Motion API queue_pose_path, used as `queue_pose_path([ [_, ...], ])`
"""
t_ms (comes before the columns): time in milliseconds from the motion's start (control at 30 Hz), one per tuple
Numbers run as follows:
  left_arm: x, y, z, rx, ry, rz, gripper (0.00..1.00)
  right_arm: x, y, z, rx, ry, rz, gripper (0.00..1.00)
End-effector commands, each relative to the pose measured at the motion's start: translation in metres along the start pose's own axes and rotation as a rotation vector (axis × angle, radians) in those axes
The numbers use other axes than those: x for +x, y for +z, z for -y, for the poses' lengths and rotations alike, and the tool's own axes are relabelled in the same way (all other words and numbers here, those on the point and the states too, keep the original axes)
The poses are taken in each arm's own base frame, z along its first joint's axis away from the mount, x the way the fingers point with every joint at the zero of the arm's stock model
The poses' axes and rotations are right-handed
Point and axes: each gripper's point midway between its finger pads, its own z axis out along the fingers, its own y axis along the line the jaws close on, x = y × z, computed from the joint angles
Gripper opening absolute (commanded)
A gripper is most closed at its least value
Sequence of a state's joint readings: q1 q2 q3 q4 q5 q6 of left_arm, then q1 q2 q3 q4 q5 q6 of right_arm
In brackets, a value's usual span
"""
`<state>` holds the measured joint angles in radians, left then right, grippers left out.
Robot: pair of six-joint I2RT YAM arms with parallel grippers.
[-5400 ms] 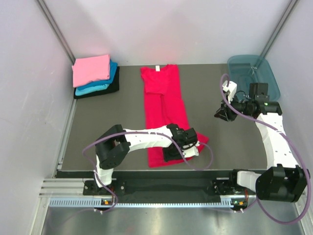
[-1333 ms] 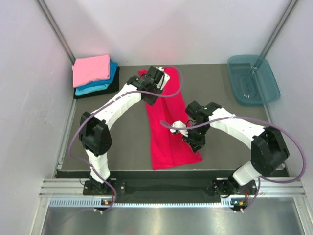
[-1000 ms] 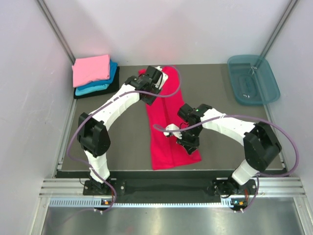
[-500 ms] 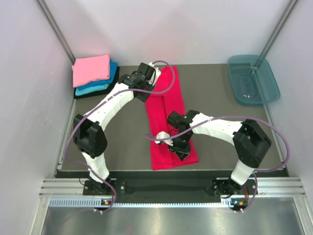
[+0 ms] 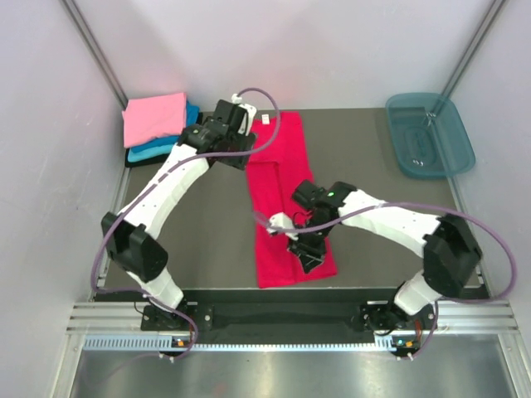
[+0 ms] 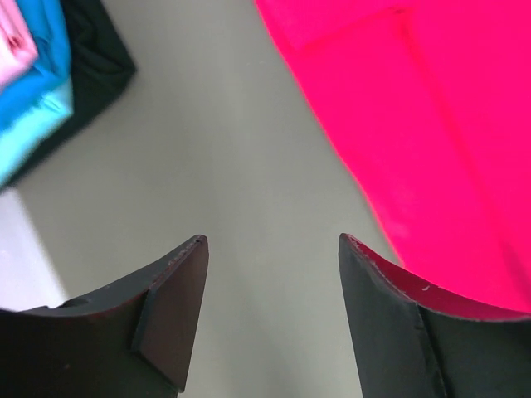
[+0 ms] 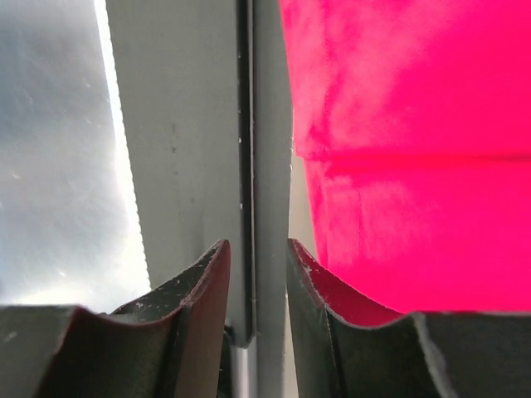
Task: Fold and stack the t-shirts
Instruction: Fold the tshirt
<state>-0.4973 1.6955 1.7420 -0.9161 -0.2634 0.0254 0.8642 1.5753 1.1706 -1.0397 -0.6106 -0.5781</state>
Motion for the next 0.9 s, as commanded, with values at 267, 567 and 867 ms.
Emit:
queue_pose_path([
  [267,0.068,-0.016,0.036,0.156,-0.349,-0.199,0.78,-0.005,-0.1,0.032,0.162,0.525,0.622,0.39],
  [567,0.094,0.001,0.077,0.334,-0.604,-0.406,0.78,0.034,-0.073,0.052,0.002,1.093,0.732,0.38],
  [867,0.174,0.014,0.144,0.399,-0.775,-0.673,0.73,0.057,-0.045,0.053,-0.027,1.222,0.642,0.38],
])
